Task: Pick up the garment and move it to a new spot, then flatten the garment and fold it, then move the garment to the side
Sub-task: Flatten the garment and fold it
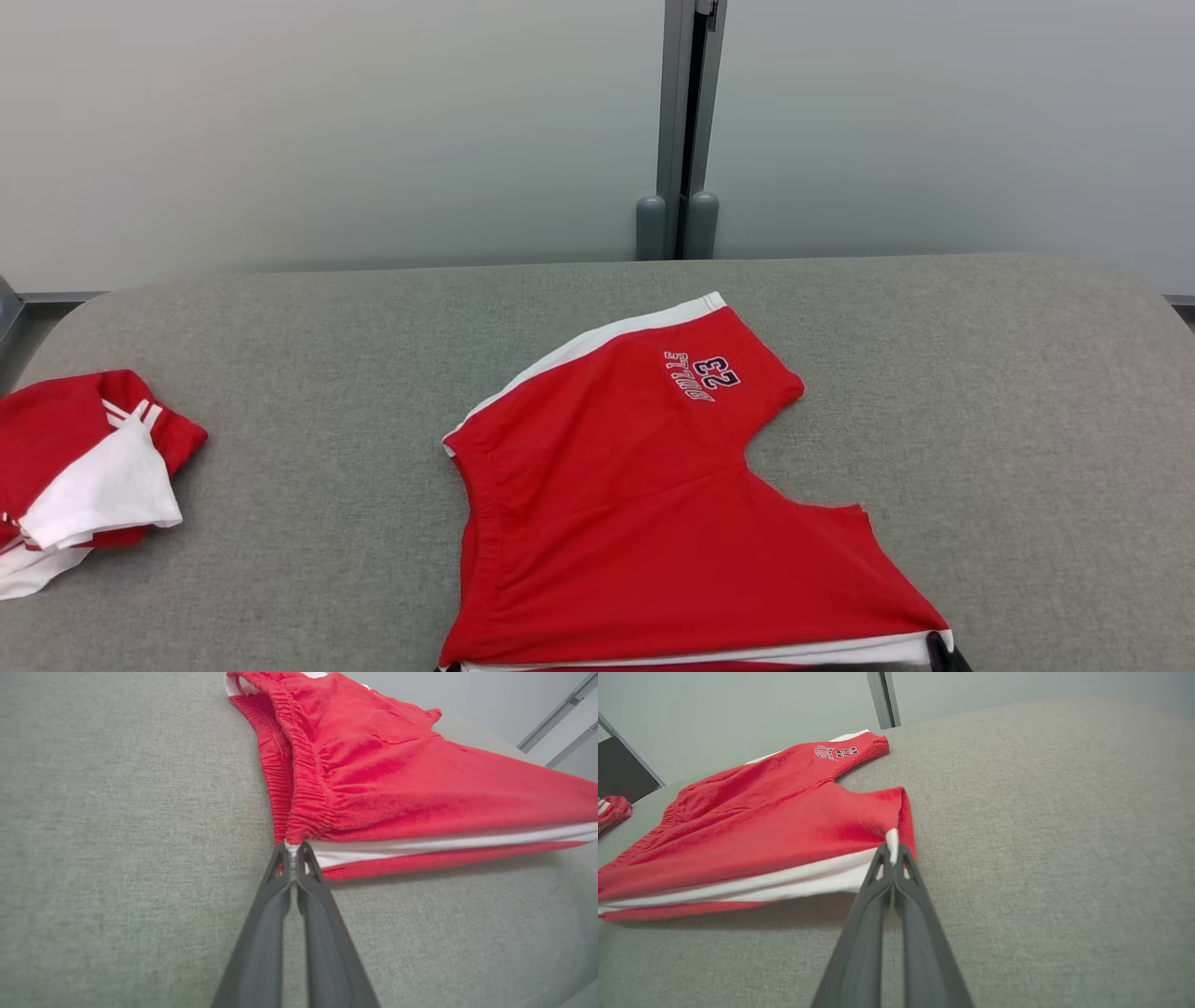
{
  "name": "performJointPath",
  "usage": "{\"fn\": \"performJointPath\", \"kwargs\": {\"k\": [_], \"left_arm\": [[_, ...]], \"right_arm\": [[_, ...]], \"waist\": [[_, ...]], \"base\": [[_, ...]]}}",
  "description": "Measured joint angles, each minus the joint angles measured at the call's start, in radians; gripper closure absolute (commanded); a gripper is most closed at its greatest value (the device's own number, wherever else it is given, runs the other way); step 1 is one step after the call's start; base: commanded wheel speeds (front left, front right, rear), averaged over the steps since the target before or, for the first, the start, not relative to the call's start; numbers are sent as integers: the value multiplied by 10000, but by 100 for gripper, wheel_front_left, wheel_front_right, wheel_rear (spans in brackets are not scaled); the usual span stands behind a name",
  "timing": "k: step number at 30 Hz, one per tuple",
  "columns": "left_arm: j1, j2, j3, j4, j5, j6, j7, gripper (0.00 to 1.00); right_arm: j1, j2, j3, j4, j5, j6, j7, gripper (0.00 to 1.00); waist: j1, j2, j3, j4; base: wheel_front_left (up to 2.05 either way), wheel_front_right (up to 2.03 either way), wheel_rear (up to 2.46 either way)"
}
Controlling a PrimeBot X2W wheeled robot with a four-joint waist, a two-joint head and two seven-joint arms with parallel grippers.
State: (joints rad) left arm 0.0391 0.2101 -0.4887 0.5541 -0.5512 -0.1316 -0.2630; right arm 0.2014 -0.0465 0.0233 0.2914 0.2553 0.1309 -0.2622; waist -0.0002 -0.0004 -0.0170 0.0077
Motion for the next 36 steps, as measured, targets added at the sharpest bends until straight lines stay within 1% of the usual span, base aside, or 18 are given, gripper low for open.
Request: {"fn": "performJointPath", "kwargs": {"k": [6, 9, 13, 18, 22, 26, 31, 36], "left_arm": [[288, -153, 428, -784, 326, -8, 2, 100], [60, -148, 307, -1198, 259, -8, 2, 100], [-964, 4, -58, -1718, -19, -6, 2, 100], [-2417, 261, -658, -1988, -566, 0, 2, 100], [-3567, 428, -844, -1927, -1133, 2, 2, 100], [-4610, 456, -1026, -1779, -1603, 2, 2, 100], [-5502, 439, -1459, -1524, -1996, 2, 2, 100], [-6136, 341, -1781, -1308, -2347, 2, 2, 100]], "right_arm": [[24, -2, -374, -441, 205, 6, 2, 100], [-753, -2, -514, -483, 180, 4, 0, 100], [-2194, -13, -809, -316, -190, 0, -2, 100], [-4333, -21, -1001, 441, -957, -2, -4, 100], [-5990, -13, -1018, 1488, -1910, -2, -2, 100], [-7568, -15, -1438, 2439, -2596, -2, -6, 100], [-9013, -4, -2096, 3615, -3568, -2, -4, 100], [-10104, -6, -2725, 4126, -4405, -2, -4, 100]], "waist": [[1, 1, 75, 109], [1, 2, 269, 184], [4, 5, 715, 350], [4, 5, 1447, 697], [4, 6, 2114, 1021], [6, 6, 2778, 1356], [5, 7, 3507, 1766], [4, 7, 4130, 2069]], "base": [[0, 0, 0], [0, 0, 0], [0, 0, 0], [0, 0, 0], [0, 0, 0], [0, 0, 0], [0, 0, 0], [0, 0, 0]]}}
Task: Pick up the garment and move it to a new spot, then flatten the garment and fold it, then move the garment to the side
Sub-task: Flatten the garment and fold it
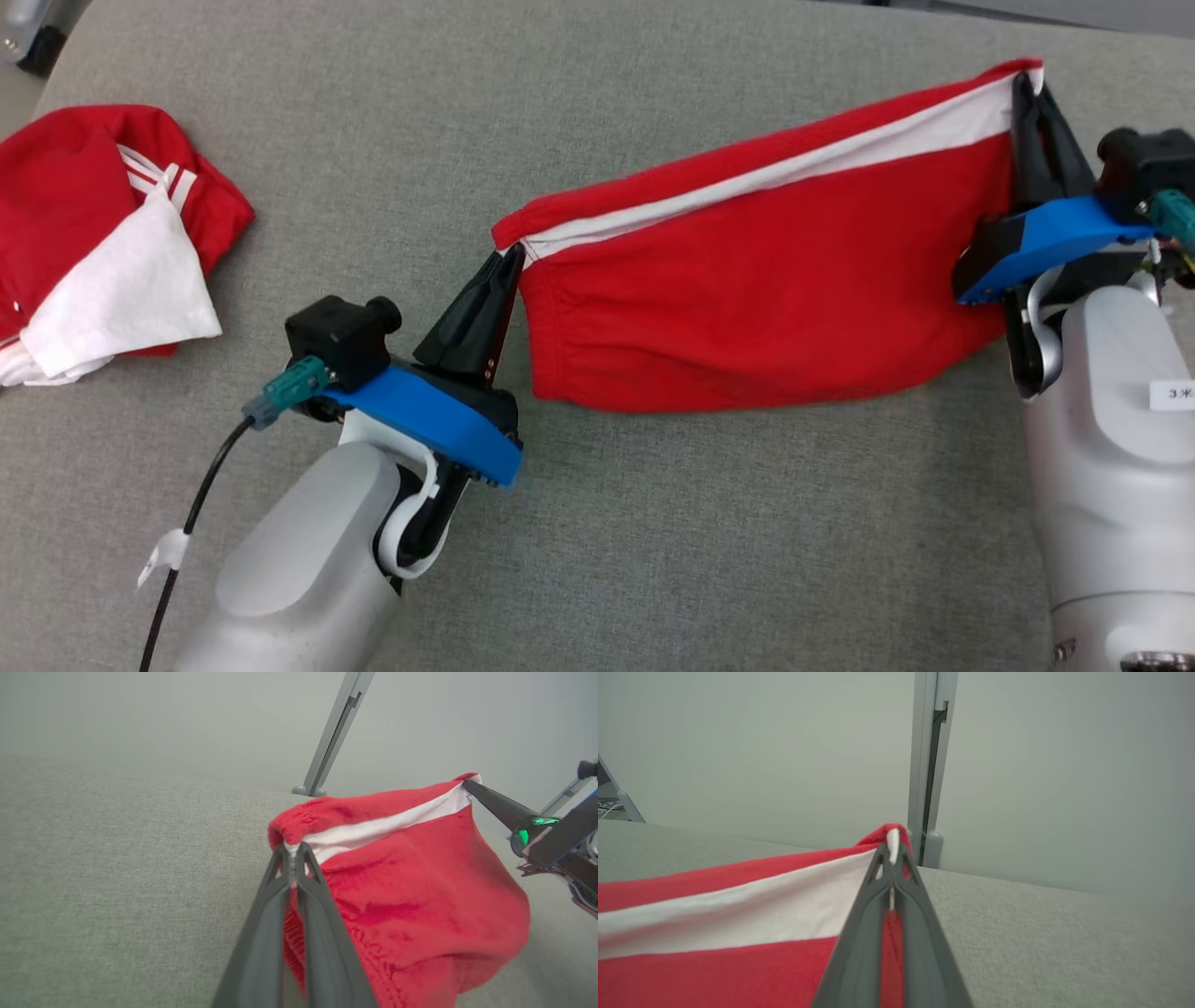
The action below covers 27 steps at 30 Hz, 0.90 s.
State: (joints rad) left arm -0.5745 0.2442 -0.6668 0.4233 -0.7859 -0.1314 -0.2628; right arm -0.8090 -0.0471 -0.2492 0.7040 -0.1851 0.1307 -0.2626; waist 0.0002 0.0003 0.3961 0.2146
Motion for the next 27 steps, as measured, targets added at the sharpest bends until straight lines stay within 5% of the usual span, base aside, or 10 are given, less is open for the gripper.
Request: {"fn": "performJointPath", "kwargs": {"k": [5, 6, 7, 8, 9, 18, 27], "left_arm": [[-390, -84, 31, 171, -242, 0, 0, 100], [-425, -92, 25, 199, -230, 0, 0, 90], [-438, -105, 27, 196, -230, 0, 0, 62], [-438, -109, 33, 182, -228, 0, 0, 5], [-439, -125, 35, 167, -230, 0, 0, 0], [6, -169, 786, 456, 67, 0, -2, 0], [1110, -209, 1618, 504, 863, 0, -2, 0]], "right_arm": [[-639, 0, -437, 439, -535, 0, 2, 100], [-710, -4, -456, 504, -593, 0, 2, 98], [-765, -2, -491, 569, -629, 0, 0, 74], [-836, 4, -539, 677, -623, 0, 2, 11], [-910, 2, -548, 763, -610, 0, 2, 0], [-778, -12, -922, 995, -625, 0, 0, 0], [-16, -8, -853, 2506, -1482, 0, 324, 0]], "waist": [[0, 0, 437, 160], [1, 1, 486, 167], [0, 1, 524, 155], [-1, 0, 559, 133], [-2, 0, 588, 119], [-2, -1, 565, -28], [-4, -4, 146, -217]], "base": [[0, 0, 0], [0, 0, 0], [0, 0, 0], [0, 0, 0], [0, 0, 0], [0, 0, 0], [0, 0, 0]]}}
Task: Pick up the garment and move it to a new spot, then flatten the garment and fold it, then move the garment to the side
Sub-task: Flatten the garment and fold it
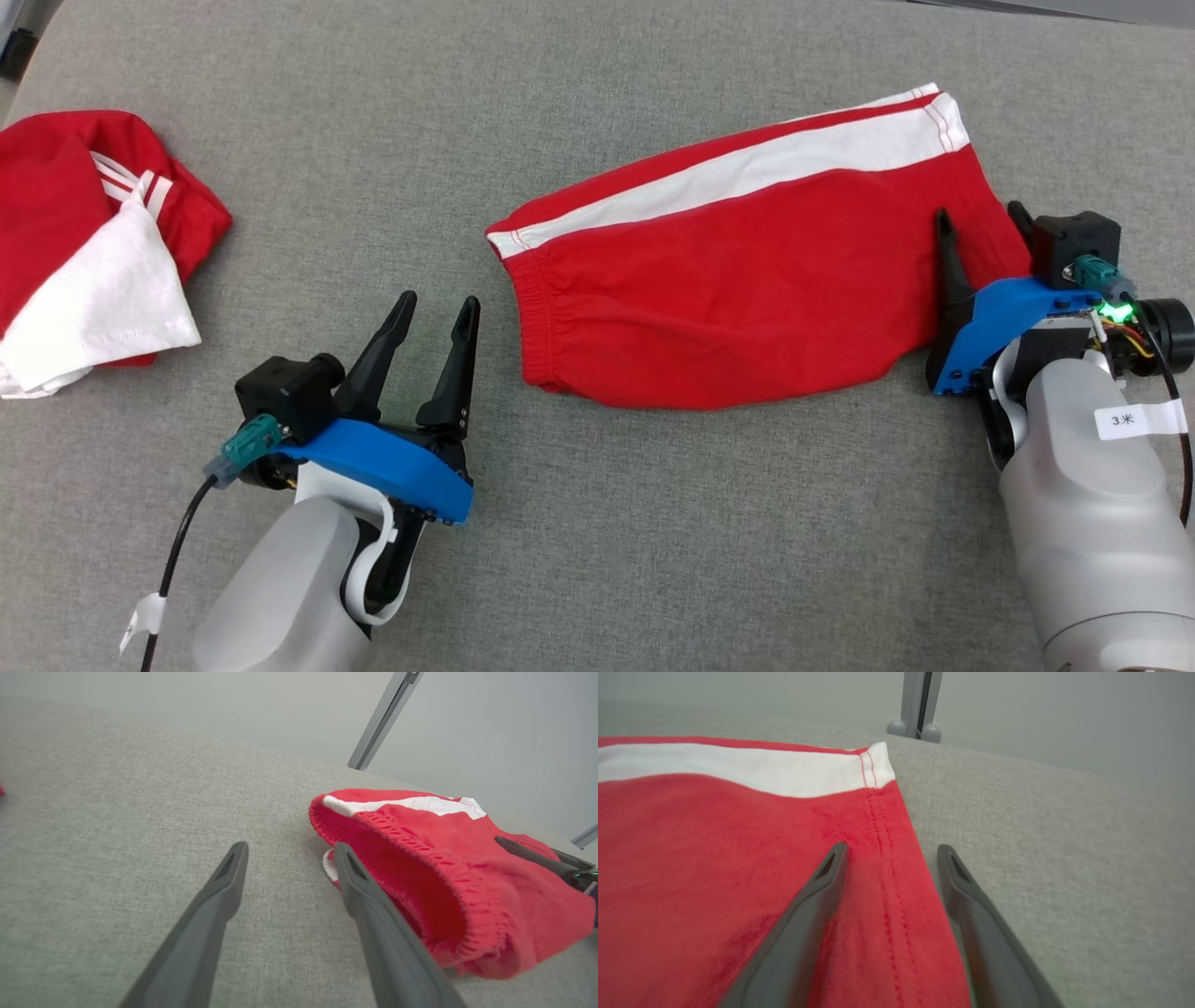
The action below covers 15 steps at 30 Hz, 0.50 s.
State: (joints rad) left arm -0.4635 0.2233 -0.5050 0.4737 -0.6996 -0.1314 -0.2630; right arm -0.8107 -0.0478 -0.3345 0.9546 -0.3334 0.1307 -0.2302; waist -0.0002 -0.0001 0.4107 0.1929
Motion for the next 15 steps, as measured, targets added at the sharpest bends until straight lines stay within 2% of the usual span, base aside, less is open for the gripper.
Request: {"fn": "performJointPath", "kwargs": {"k": [2, 3, 5, 8, 15], "left_arm": [[108, -52, 56, -10, 140, 0, 2, 0], [143, -77, 65, -12, 209, 0, 2, 0], [215, -96, 132, -6, 364, 0, 0, 0], [393, -159, 370, 61, 504, 0, 2, 0], [1154, -372, 951, 251, 1089, 0, 2, 0]], "right_arm": [[0, -6, -115, 359, 2, 0, 332, 0], [-55, -15, -151, 546, 13, 0, 479, 11], [-119, -23, -232, 888, 81, 0, 750, 100], [-145, -13, -341, 1363, 232, 4, 767, 100], [370, 6, -443, 2326, 1340, 6, -226, 100]], "waist": [[0, 0, -84, -4], [0, -1, -131, 4], [0, -1, -229, 6], [0, -1, -464, 6], [1, -1, -1329, -220]], "base": [[0, 0, 0], [0, 0, 0], [0, 0, 0], [0, 0, 0], [0, 0, 0]]}}
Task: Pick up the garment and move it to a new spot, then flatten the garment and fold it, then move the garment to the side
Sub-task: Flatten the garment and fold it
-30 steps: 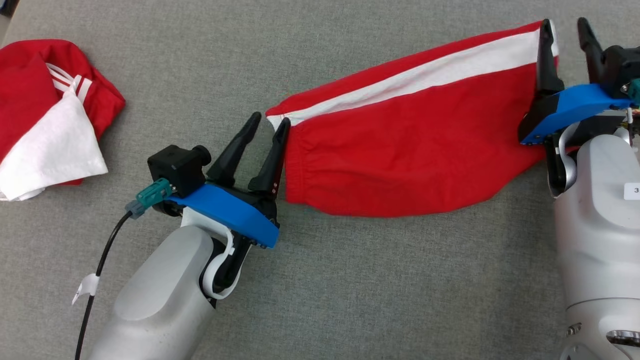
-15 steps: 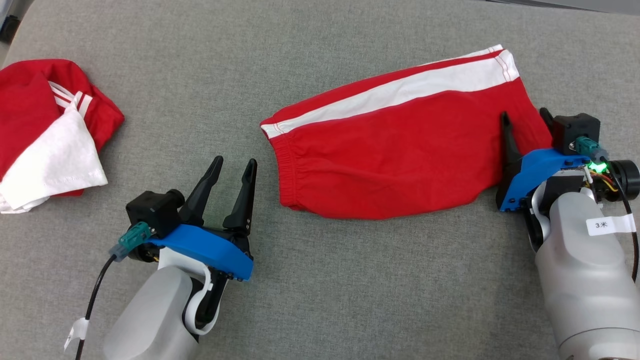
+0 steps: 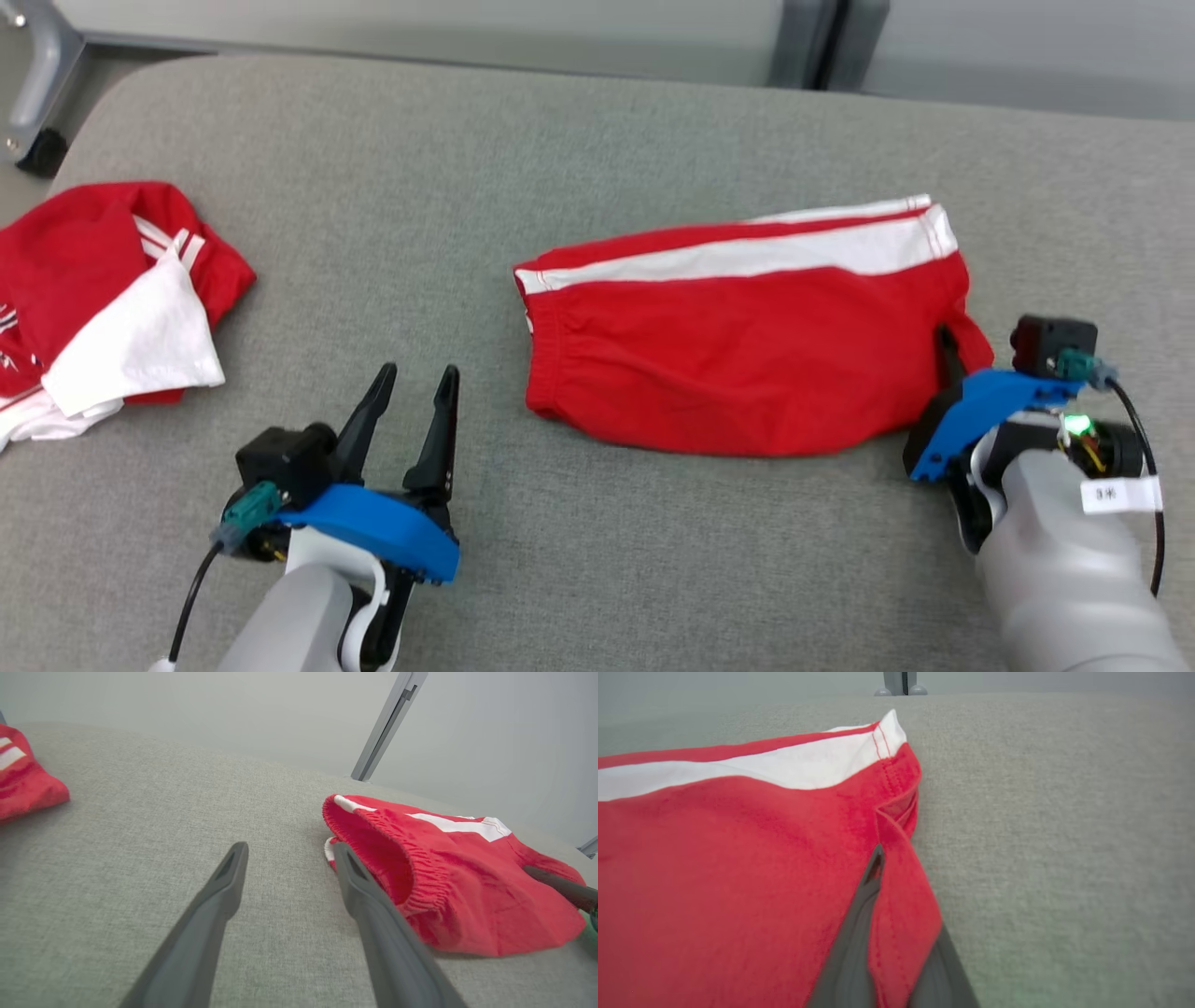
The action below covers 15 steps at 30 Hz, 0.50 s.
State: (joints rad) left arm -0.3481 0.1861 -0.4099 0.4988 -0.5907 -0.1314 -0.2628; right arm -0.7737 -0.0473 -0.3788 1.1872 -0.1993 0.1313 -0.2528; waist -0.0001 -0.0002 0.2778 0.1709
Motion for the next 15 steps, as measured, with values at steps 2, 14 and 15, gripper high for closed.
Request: {"fn": "performJointPath", "kwargs": {"k": [2, 14, 15], "left_arm": [[264, -40, 192, 69, 169, 0, 0, 0], [1411, -410, 1099, 159, 736, 0, -2, 0], [1431, -441, 1103, 161, 748, 0, 0, 0]], "right_arm": [[233, 0, 48, 125, 583, -2, -58, 100], [3521, -6, 1567, -3488, 3896, -6, -90, 100], [3713, -10, 1611, -3737, 4021, -6, -90, 100]], "waist": [[0, 0, -278, -130], [-1, 1, -1208, -980], [0, 1, -1232, -991]], "base": [[0, 0, 0], [0, 0, 0], [0, 0, 0]]}}
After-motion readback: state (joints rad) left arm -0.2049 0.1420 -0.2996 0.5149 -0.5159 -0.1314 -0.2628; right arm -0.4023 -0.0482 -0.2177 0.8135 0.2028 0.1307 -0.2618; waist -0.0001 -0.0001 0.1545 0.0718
